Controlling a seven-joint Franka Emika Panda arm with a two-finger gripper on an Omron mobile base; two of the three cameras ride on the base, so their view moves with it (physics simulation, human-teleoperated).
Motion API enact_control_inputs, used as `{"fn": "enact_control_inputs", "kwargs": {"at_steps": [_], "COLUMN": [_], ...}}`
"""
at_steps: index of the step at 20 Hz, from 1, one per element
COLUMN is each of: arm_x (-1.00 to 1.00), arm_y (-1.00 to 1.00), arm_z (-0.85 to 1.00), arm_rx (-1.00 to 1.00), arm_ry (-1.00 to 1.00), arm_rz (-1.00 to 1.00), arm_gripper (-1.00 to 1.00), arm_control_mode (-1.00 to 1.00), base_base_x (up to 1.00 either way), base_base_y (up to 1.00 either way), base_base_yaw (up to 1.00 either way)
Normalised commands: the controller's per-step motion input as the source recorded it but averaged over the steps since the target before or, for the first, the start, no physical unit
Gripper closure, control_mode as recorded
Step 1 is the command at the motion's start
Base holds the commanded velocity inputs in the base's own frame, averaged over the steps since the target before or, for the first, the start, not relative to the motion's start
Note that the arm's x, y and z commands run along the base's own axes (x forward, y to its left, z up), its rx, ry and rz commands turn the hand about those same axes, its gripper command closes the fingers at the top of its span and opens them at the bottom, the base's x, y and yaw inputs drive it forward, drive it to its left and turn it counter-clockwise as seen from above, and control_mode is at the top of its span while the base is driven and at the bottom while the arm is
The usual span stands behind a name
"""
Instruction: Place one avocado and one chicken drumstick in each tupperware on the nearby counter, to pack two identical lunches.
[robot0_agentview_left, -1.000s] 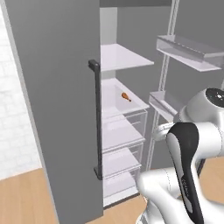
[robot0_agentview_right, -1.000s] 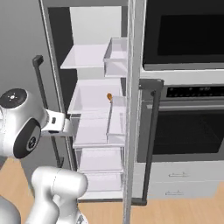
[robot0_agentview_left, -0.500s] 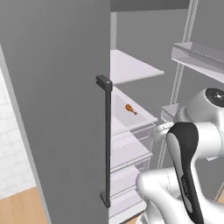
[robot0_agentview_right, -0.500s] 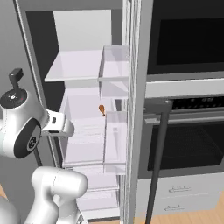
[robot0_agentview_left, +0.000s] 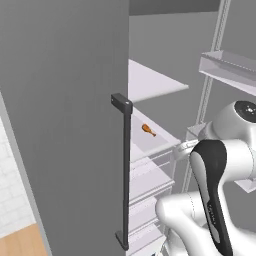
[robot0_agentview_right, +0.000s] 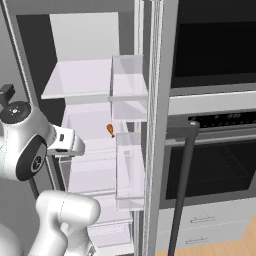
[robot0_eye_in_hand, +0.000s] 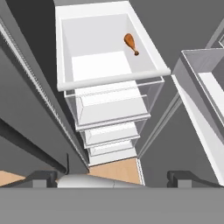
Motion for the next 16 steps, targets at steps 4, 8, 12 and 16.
{"fn": "enact_control_inputs", "kwargs": {"at_steps": [4,8,12,16], "arm_x": [0.0,0.0,0.02,0.3], "arm_y": [0.0,0.0,-0.04,-0.18], "arm_z": [0.0,0.0,-0.04,-0.34], "arm_rx": [0.0,0.0,0.0,0.0], "arm_ry": [0.0,0.0,0.0,-0.07], "arm_rz": [0.0,0.0,0.0,0.0], "arm_gripper": [-1.0,-1.0,-1.0,-1.0], "arm_control_mode": [1.0,1.0,-1.0,-1.0], "base_base_x": [0.34,0.51,0.21,0.0], "base_base_y": [-0.05,0.0,-0.03,0.0], "base_base_yaw": [-0.08,-0.03,-0.01,0.0]}}
